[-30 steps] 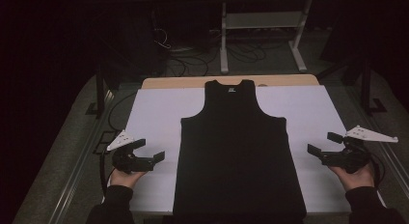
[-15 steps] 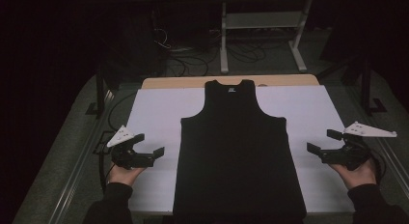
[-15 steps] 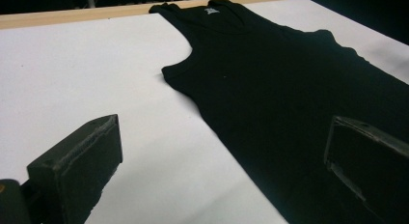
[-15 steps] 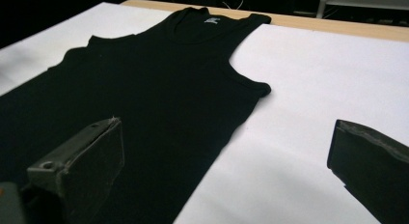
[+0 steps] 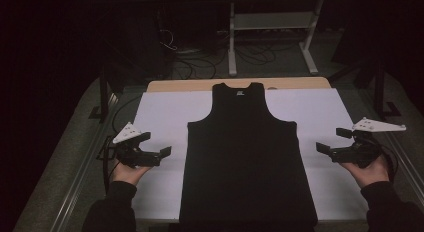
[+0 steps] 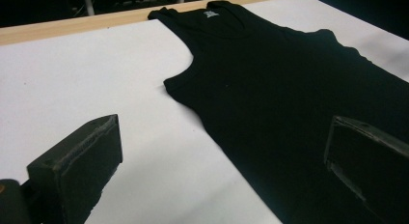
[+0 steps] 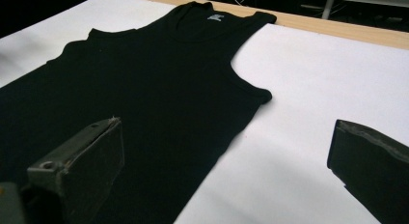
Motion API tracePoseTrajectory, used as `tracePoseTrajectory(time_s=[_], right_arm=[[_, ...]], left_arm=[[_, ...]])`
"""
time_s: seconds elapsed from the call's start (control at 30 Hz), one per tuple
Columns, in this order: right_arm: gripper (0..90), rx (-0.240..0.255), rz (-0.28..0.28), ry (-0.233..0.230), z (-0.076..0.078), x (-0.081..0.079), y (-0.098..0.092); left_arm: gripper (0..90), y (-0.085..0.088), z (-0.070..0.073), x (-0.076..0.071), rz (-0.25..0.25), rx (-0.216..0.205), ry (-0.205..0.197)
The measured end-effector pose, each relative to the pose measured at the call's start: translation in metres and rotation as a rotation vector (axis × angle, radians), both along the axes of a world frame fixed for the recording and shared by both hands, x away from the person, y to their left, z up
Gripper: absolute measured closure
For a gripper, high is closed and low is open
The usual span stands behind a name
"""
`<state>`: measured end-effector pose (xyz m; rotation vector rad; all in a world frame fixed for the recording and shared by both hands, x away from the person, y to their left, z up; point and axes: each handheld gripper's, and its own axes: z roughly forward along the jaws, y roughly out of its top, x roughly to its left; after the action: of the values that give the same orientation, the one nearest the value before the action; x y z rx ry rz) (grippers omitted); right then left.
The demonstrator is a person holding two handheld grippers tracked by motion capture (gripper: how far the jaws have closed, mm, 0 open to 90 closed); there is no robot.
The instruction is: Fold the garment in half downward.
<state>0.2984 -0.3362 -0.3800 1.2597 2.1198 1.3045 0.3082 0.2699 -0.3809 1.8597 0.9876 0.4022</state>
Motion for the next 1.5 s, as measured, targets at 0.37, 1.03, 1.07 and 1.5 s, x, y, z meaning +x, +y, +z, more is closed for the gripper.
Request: tracePoseTrajectory(time_s=[0.37,1.03,1.07,1.5], right_arm=[[0.0,-0.008,0.020,-0.012,0.012,0.013,0.003],[0.0,-0.024,0.044,-0.016,0.030,0.036,0.008],[0.0,-0.027,0.046,-0.014,0.030,0.038,0.009],[0.0,-0.034,0.053,0.014,0.028,0.055,0.012]], left_arm=[[0.0,-0.005,0.009,0.012,-0.031,0.004,0.006],[0.0,-0.010,0.028,0.035,-0.053,0.031,0.001],[0.0,-0.010,0.029,0.036,-0.053,0.027,0.003],[0.0,-0.015,0.028,0.053,-0.064,0.031,0.025]])
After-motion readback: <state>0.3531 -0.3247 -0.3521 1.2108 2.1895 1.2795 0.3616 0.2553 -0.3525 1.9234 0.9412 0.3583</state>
